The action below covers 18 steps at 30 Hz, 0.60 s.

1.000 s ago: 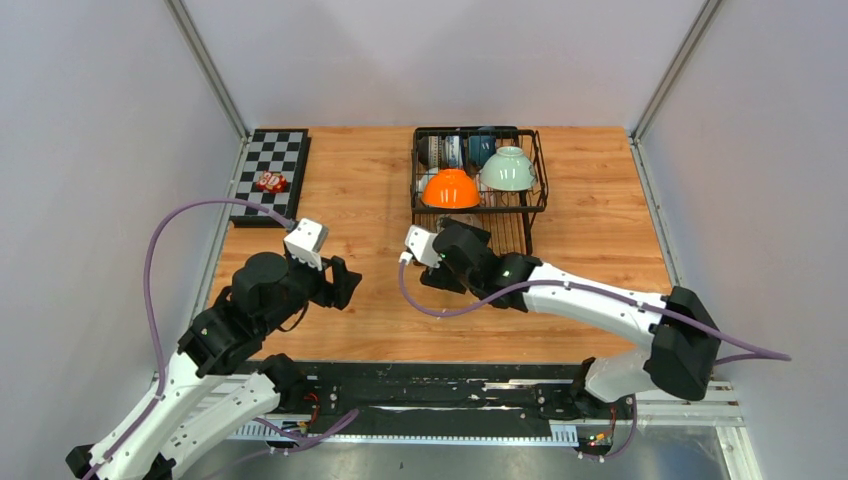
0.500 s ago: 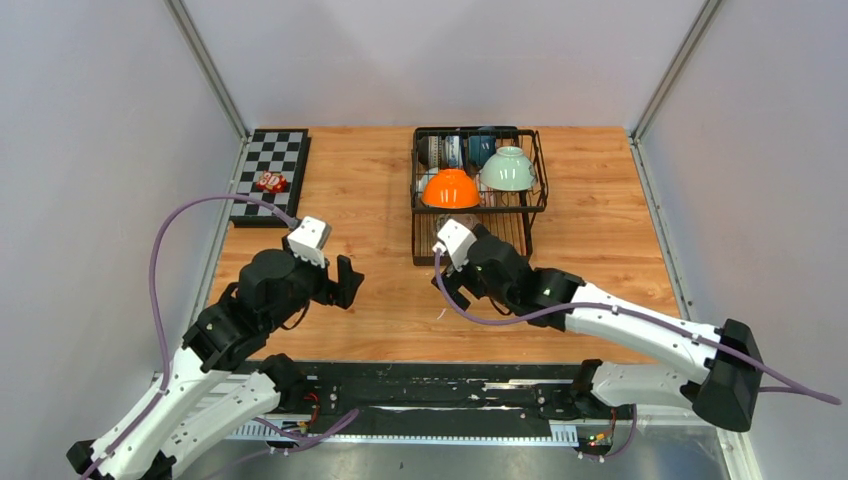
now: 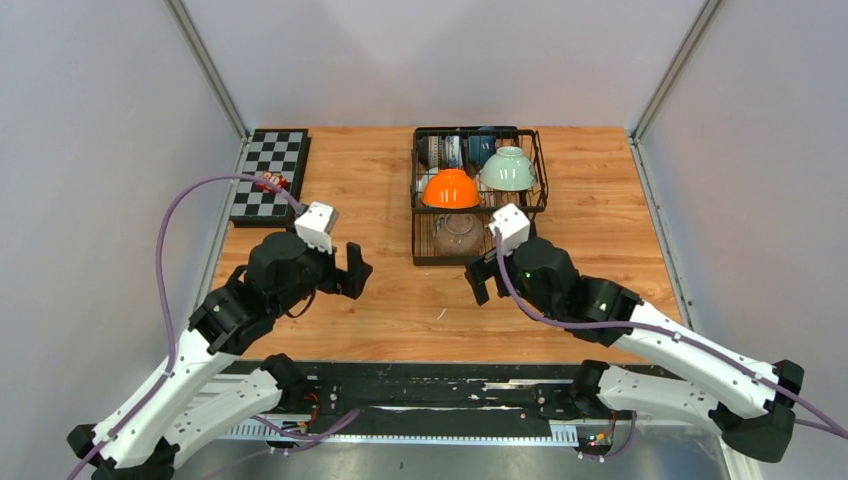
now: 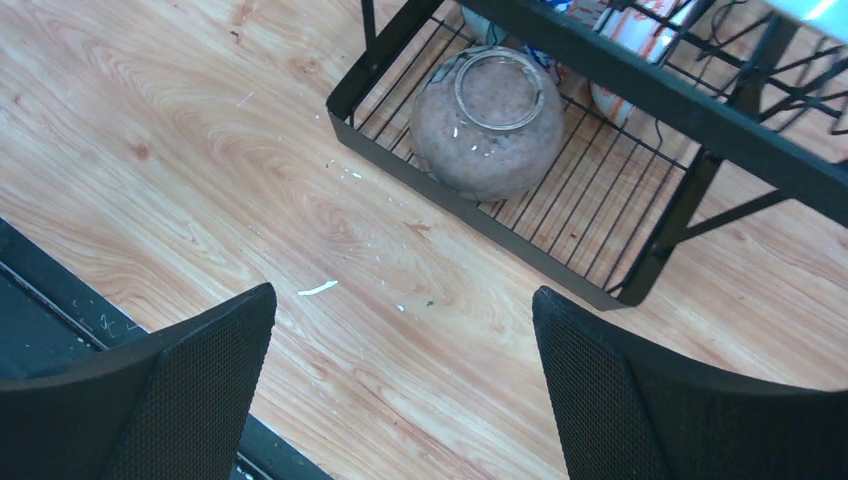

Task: Load the bowls into the dish rack
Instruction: Move the dish rack to the center of the board.

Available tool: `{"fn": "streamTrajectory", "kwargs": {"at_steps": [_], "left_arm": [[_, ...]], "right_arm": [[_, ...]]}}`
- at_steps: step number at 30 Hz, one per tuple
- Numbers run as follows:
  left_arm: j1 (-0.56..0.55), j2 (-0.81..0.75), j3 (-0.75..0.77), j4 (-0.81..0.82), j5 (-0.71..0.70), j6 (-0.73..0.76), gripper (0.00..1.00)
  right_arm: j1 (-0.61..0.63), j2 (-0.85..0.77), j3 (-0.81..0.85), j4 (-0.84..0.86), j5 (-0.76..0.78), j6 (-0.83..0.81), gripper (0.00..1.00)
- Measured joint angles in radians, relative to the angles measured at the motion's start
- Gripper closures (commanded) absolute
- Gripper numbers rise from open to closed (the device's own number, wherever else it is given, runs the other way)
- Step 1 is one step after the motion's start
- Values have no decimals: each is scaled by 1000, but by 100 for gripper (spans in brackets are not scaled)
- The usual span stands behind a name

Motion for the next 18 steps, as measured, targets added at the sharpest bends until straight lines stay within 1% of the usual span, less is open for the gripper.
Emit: {"fn": "streamTrajectory", "kwargs": {"at_steps": [6,12,18], "left_arm": [[0,129,137,16,-1,-3,0],[0,275,272,60,-31,2,0],[0,415,423,73,-74,13,0]], "right_arm": [[-37,-12,137,-129,29,35,0],[-60,-18,242,-192,120,9,0],[-114,67,419,-233,212,-53,0]]}}
